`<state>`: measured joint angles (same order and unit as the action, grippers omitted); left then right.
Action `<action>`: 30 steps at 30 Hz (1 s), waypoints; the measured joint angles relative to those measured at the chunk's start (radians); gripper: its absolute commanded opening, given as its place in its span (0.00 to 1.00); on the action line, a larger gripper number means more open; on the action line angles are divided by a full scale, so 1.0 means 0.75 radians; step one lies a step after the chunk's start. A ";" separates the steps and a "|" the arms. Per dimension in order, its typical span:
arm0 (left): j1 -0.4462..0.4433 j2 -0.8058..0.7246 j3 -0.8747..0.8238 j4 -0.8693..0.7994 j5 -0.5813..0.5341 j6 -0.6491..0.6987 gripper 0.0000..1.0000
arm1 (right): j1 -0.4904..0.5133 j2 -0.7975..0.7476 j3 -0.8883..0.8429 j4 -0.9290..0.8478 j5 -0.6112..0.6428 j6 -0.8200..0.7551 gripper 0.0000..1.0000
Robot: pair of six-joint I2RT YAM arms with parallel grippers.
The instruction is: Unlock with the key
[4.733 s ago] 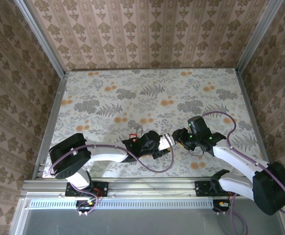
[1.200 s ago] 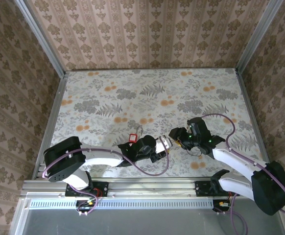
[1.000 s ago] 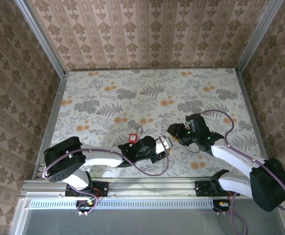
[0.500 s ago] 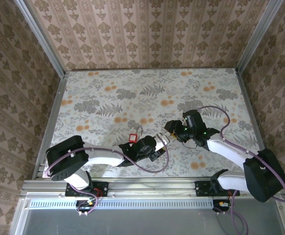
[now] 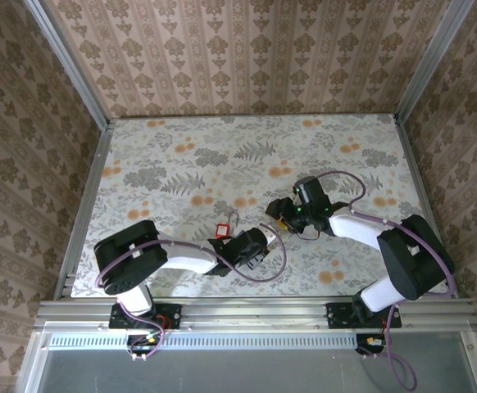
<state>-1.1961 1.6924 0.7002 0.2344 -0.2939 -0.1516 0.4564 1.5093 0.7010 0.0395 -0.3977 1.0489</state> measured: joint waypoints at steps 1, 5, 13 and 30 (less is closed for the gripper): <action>0.000 0.004 0.005 -0.004 0.000 -0.009 0.08 | -0.001 0.000 0.001 -0.004 0.000 -0.005 0.55; -0.001 0.012 0.021 -0.021 -0.002 -0.028 0.08 | -0.011 -0.005 0.007 -0.039 0.001 -0.022 0.55; -0.009 -0.033 -0.018 -0.035 -0.071 -0.074 0.09 | -0.008 -0.044 -0.005 -0.057 -0.004 0.005 0.58; -0.090 -0.104 -0.075 0.008 -0.193 -0.042 0.09 | 0.102 0.150 -0.012 0.186 -0.040 0.181 0.59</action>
<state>-1.2633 1.6146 0.6441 0.2405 -0.4385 -0.1833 0.5331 1.6218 0.6918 0.1791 -0.4278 1.1843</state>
